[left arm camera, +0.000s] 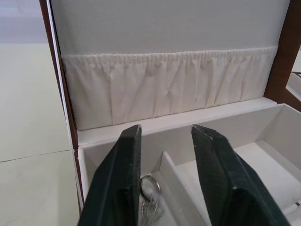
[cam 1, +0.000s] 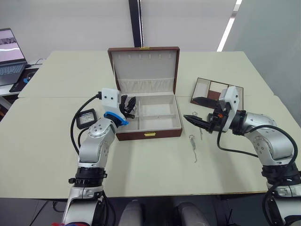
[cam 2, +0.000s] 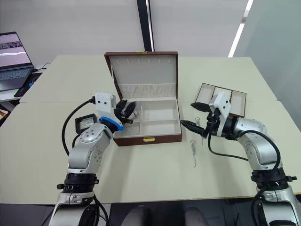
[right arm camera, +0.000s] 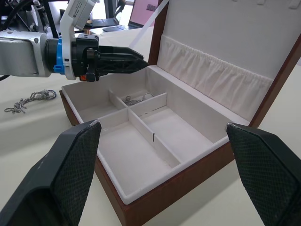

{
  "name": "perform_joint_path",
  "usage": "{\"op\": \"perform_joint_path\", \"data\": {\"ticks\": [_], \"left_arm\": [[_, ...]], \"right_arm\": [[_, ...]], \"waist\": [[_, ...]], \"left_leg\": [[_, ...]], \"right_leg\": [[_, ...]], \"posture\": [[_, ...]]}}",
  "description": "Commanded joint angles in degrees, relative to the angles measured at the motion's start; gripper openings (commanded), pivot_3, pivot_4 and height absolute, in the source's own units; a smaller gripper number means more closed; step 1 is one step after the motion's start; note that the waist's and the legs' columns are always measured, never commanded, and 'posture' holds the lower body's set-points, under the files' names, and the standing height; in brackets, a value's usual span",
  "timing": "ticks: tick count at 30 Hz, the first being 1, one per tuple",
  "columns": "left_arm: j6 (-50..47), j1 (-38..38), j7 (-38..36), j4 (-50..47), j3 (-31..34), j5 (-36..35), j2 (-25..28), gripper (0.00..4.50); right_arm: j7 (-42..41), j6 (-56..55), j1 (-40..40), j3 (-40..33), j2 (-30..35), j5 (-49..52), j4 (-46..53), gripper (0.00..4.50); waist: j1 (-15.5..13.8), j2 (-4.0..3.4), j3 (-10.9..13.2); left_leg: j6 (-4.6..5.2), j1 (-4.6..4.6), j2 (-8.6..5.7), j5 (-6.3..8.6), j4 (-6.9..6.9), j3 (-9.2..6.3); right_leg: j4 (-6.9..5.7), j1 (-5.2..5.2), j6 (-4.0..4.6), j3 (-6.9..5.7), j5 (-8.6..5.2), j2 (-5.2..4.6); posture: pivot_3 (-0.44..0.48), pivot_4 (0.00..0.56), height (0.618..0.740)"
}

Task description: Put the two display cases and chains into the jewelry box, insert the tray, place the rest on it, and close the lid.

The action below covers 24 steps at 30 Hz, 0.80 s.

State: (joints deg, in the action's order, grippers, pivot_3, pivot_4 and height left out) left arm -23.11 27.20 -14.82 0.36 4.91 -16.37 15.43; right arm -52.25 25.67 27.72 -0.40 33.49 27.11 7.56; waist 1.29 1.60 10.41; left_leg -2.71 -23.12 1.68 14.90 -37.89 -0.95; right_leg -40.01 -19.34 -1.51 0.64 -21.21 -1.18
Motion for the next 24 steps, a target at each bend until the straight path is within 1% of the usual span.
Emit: {"op": "perform_joint_path", "data": {"ticks": [1,5,8,10,13,16,18,20,23,24], "left_arm": [[0.8,0.26,-0.7,-2.52,0.19,-0.07,-0.19,3.19],[0.51,0.41,-1.6,-2.77,0.25,-0.54,-0.31,4.39],[-0.78,0.03,-3.64,-4.28,0.66,-2.37,0.22,4.45],[-2.47,-0.72,-6.44,-5.82,0.82,-4.09,1.67,4.45],[-5.96,-2.19,-11.57,-9.02,1.66,-8.53,4.24,4.45],[-11.23,-4.1,-18.28,-13.0,3.55,-14.46,9.89,4.45],[-14.53,-5.63,-22.75,-14.95,5.9,-17.48,15.9,4.45],[-16.25,-6.77,-26.03,-15.33,8.99,-18.81,22.3,4.45],[-18.32,-9.55,-32.13,-13.95,15.77,-21.61,31.69,4.45],[-18.05,-11.25,-34.14,-13.1,17.51,-21.0,34.91,4.45]], "right_arm": [[0.11,0.08,0.99,-1.01,0.25,0.57,1.64,4.5],[0.23,0.22,1.01,-1.14,0.24,0.66,1.76,4.5],[0.31,0.41,0.73,-1.64,0.47,0.89,1.89,4.5],[0.31,0.52,0.46,-2.16,0.72,1.07,1.87,4.5],[-0.3,0.15,-0.32,-3.05,1.43,1.21,1.7,4.5],[-2.24,-0.27,-1.78,-4.46,3.58,1.64,1.28,4.5],[-3.96,-0.51,-2.84,-6.0,5.6,2.36,0.48,4.5],[-5.5,-0.68,-3.85,-7.72,7.51,2.97,-0.61,4.5],[-7.95,-1.38,-6.28,-9.71,10.65,2.43,-2.6,4.5],[-9.0,-1.87,-7.44,-10.13,11.97,1.86,-3.39,4.5]], "waist": [[0.0,0.0,0.0],[0.0,0.0,0.0],[0.0,0.0,0.0],[0.03,0.0,0.0],[0.14,0.0,0.0],[0.18,-0.02,0.01],[0.21,-0.03,0.03],[0.31,-0.09,0.06],[0.37,-0.11,0.08],[0.37,-0.11,0.08]], "left_leg": [[0.0,0.0,0.0,0.0,0.0,0.0],[0.0,0.0,0.0,0.0,0.0,0.0],[0.0,0.0,0.0,0.0,0.0,0.0],[0.0,0.0,0.0,0.0,0.0,0.0],[-0.04,0.0,0.01,-0.02,0.01,0.01],[-0.04,0.0,0.02,-0.02,0.02,-0.01],[-0.01,0.0,0.02,-0.01,0.02,-0.01],[0.02,0.03,0.02,0.02,0.04,0.0],[0.07,0.06,0.02,0.04,0.04,-0.01],[0.07,0.09,0.02,0.04,0.06,0.0]], "right_leg": [[0.0,0.0,0.0,0.0,0.0,0.0],[0.0,0.0,0.0,0.0,0.0,0.0],[0.0,0.0,0.0,0.0,0.0,0.0],[0.0,0.0,0.0,0.0,0.0,0.0],[0.0,0.0,0.0,0.01,0.0,0.01],[0.0,0.0,0.0,0.0,0.0,0.01],[0.01,-0.01,0.0,0.0,0.0,0.01],[0.01,-0.01,0.0,0.03,0.0,0.01],[0.0,0.01,0.0,0.02,0.0,0.02],[0.01,0.02,0.0,0.04,0.0,0.01]], "posture": [[0.0,0.15,0.74],[0.0,0.15,0.74],[0.0,0.15,0.74],[0.0,0.15,0.74],[0.0,0.15,0.74],[0.0,0.15,0.74],[0.0,0.15,0.74],[0.0,0.15,0.74],[0.0,0.15,0.74],[0.0,0.15,0.74]]}}
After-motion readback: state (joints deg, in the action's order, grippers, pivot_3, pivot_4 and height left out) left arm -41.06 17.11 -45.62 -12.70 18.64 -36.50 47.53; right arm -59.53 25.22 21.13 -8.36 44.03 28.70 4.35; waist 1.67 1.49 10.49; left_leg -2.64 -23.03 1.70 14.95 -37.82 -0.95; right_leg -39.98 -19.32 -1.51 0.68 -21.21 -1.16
